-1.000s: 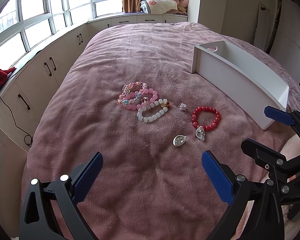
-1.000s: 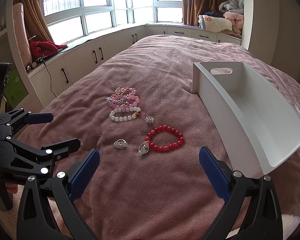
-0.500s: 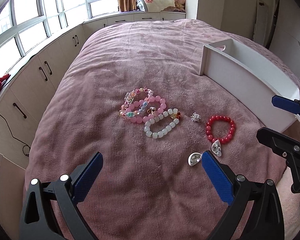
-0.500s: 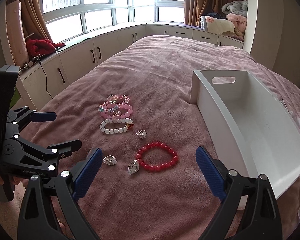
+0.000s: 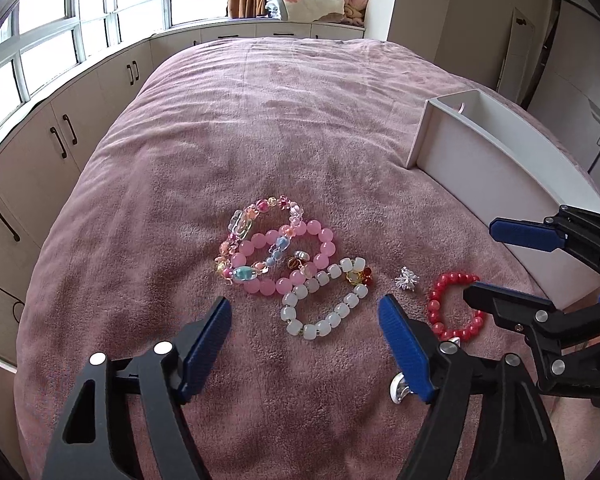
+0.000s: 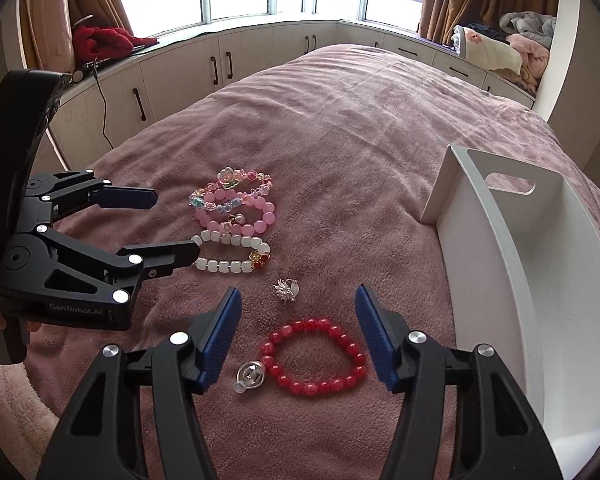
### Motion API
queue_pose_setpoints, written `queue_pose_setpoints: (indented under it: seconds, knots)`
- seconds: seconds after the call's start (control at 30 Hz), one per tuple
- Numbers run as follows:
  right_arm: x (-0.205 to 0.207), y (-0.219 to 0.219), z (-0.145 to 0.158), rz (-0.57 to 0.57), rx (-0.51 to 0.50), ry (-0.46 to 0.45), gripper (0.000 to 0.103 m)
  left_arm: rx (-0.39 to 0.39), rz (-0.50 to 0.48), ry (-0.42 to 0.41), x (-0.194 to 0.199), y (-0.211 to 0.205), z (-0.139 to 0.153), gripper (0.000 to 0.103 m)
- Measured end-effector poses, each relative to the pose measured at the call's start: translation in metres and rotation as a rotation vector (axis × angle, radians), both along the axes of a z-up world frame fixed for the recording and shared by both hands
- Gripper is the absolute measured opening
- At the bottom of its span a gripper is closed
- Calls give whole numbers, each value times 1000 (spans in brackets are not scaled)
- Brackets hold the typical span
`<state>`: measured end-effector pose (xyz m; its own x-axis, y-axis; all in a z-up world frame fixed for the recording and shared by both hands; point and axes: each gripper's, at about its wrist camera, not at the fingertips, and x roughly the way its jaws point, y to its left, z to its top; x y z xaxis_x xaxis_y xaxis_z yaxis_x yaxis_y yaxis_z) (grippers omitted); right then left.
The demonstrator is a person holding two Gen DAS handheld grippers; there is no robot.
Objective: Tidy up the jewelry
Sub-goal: 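Grasp the white bead bracelet with left tool while right tool grasps star charm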
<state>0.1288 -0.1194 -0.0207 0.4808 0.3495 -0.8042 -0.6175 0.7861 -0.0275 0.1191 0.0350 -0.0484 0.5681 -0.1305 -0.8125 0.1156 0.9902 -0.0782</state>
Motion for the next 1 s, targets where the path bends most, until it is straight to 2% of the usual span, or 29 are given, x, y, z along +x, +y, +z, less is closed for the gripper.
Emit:
queue_pose_setpoints:
  seconds: [0.17,0.27,0.3,0.43,0.57,0.6,0.67,0.87,1.0]
  knots:
    - [18,13,-27,38,-34,44,46,-8,-3,48,8,3,-21,60]
    - [26,18,-38,41,-49,57,46,-16,3,56,12,6,-27,57]
    - [28,19,-40,43,-48,65,43,-23,3,55,13,7,-28,55]
    - [35,22,-52,41,-56,104,31,-52,17,63,17,13,-37,30]
    - [36,22,-56,43,-51,106,29,-83,28,66,18,16,-42,28]
    - [36,21,-56,44,-46,108,25,-84,22,63,17,15,-42,27]
    - [37,19,-56,42,-30,122,19,-90,7,63,16,12,-42,19]
    - [37,12,-49,22,18,136,18,-125,-9,62,11,9,-38,16]
    - [33,0,-29,-12,88,110,18,-153,-19,12,1,9,-23,16]
